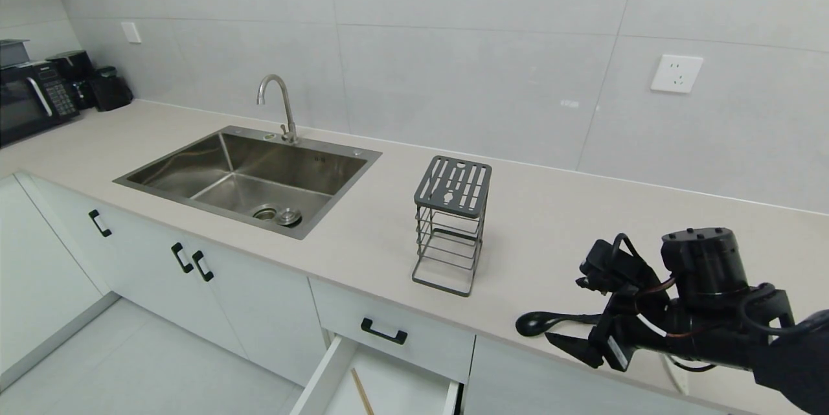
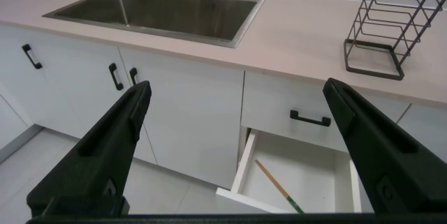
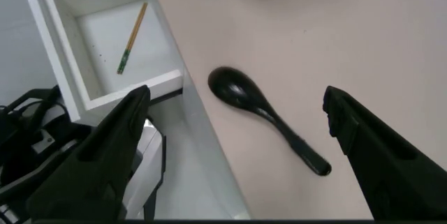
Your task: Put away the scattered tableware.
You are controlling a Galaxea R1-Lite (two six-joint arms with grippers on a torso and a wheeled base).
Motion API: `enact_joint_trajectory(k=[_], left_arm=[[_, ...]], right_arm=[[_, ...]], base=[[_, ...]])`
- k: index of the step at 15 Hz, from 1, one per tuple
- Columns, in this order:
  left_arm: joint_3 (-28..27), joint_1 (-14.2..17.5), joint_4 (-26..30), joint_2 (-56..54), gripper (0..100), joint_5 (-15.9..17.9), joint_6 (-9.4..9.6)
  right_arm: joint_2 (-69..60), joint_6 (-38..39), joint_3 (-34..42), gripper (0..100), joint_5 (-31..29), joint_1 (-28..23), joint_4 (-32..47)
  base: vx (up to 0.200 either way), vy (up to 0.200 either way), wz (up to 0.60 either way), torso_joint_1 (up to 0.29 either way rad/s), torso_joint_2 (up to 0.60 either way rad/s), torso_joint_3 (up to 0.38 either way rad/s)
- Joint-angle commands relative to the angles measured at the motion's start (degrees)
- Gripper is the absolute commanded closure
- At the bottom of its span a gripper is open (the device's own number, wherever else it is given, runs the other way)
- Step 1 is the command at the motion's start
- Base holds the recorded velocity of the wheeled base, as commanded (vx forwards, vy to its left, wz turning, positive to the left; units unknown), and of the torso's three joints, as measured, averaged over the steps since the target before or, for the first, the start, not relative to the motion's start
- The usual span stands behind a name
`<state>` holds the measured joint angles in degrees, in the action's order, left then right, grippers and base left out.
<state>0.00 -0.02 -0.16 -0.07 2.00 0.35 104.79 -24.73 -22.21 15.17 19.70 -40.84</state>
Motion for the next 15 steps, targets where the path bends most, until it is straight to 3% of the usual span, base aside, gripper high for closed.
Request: enact_joint_trajectory(k=[1,3,8,13,15], left_arm=[[0.00,0.02,-0.02,0.07,0,0.02,0.00],[0.00,0.02,-0.02,0.07,0,0.02,0.00],[0.00,0.02,-0.02,0.07,0,0.02,0.00],[0.00,0.02,-0.02,0.07,0,0.02,0.00],[0.00,0.02,-0.02,0.07,0,0.02,0.00]], right_arm=[[0.77,-0.05,1.56,0,4.43,-0.63,0.06],[0.94,-0.05,4.11,0,8.65,-2.39,-0.03],[5.95,-2.16,-0.55,0,8.48,-7.22,-0.12],[14.74,-3.13,-7.41,0,8.83,-7.66,-0.38],[15.53,-4.27,-6.70,0,9.18,-8.19,-0.29]], base=[[0.000,0.000,0.00,0.000,0.00,0.000],[0.000,0.000,0.00,0.000,0.00,0.000],[0.000,0.000,0.00,0.000,0.00,0.000],[0.000,0.000,0.00,0.000,0.00,0.000],[0.000,0.000,0.00,0.000,0.00,0.000]])
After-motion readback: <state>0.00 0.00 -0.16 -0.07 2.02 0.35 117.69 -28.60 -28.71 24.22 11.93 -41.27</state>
